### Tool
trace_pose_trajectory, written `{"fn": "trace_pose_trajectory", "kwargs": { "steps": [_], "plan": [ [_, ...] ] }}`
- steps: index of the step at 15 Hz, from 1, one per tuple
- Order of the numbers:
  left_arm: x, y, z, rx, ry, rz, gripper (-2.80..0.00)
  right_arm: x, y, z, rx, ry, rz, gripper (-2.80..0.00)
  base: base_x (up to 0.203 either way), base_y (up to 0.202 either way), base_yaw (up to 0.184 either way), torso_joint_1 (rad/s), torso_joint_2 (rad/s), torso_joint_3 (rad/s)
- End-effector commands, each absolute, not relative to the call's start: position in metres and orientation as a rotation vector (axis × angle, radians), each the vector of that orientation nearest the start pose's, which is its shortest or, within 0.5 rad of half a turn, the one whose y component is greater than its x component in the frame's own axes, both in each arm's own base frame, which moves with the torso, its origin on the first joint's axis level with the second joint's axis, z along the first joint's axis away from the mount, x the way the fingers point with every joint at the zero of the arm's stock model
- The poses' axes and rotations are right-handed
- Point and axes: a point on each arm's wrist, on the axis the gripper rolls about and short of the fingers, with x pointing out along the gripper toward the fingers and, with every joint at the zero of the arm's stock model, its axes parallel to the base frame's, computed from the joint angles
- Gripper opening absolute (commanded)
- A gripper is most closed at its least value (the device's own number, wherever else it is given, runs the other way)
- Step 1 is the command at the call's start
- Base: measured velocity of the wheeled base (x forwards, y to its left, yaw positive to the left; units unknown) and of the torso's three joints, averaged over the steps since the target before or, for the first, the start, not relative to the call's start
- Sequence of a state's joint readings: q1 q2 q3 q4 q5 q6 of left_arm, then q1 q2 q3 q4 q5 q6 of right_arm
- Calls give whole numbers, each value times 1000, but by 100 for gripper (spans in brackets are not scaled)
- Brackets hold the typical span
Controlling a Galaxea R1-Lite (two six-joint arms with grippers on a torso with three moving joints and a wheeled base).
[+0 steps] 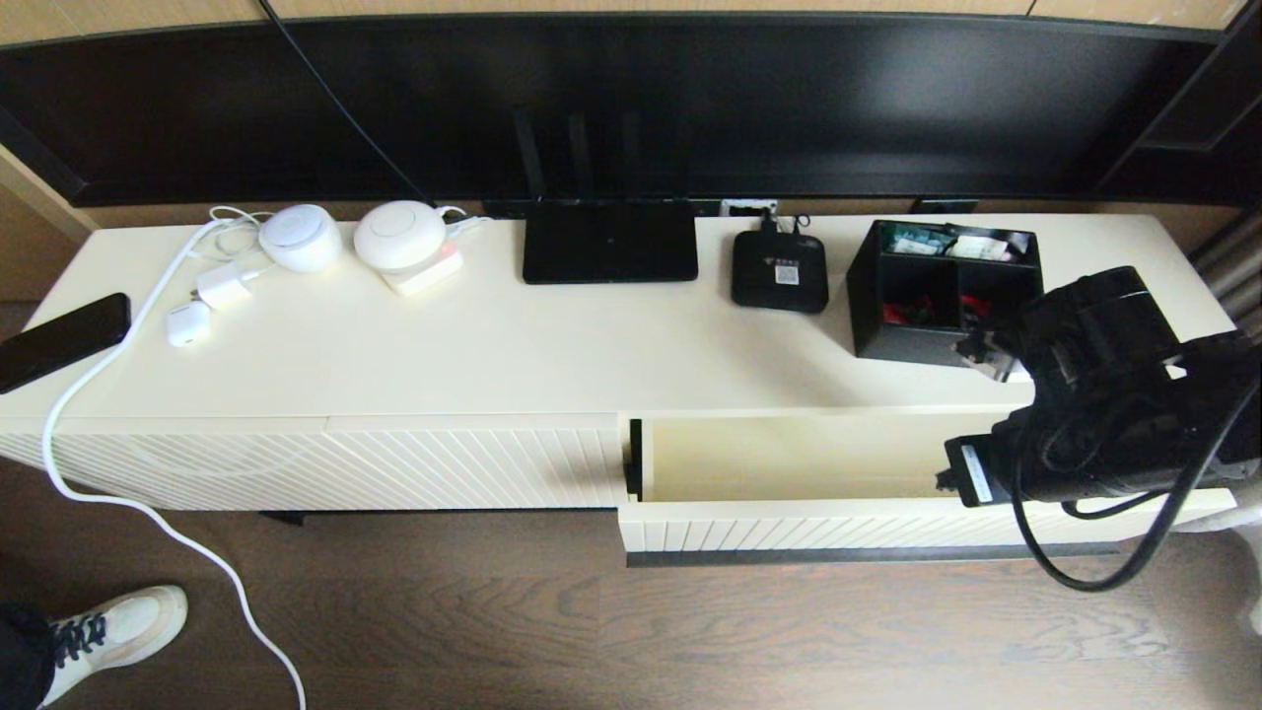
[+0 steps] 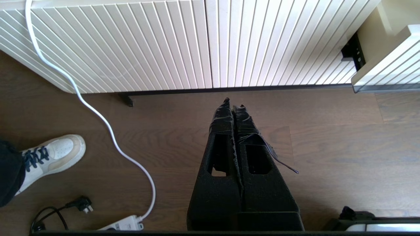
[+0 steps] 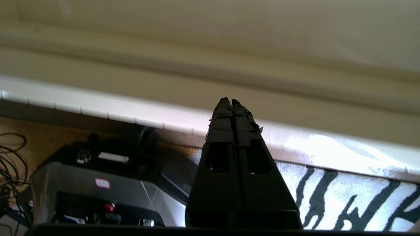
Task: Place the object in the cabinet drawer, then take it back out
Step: Open the drawer
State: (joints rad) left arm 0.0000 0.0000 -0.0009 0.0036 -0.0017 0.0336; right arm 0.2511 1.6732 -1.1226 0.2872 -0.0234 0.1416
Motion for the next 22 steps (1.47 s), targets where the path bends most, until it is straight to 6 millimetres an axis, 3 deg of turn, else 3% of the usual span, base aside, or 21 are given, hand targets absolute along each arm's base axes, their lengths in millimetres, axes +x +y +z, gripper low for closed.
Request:
{"fn": "trace_pose_trajectory", "kwargs": {
  "steps": [1, 6, 11, 17, 22],
  "plan": [
    [-23, 0, 76, 34, 2, -2, -280, 296, 75, 190, 19, 856, 151, -280, 0, 0, 0, 0, 0, 0],
    [-23, 0, 75, 34, 5, -2, -280, 314, 80, 184, 17, 859, 149, -280, 0, 0, 0, 0, 0, 0],
    [-23, 0, 75, 34, 6, -2, -280, 320, 81, 180, 15, 870, 143, -280, 0, 0, 0, 0, 0, 0],
    [-23, 0, 75, 34, 4, -2, -280, 299, 75, 184, -62, 1015, 70, -280, 0, 0, 0, 0, 0, 0],
    [-23, 0, 75, 34, 5, -2, -280, 283, 78, 175, -69, 1070, 82, -280, 0, 0, 0, 0, 0, 0]
  ]
}}
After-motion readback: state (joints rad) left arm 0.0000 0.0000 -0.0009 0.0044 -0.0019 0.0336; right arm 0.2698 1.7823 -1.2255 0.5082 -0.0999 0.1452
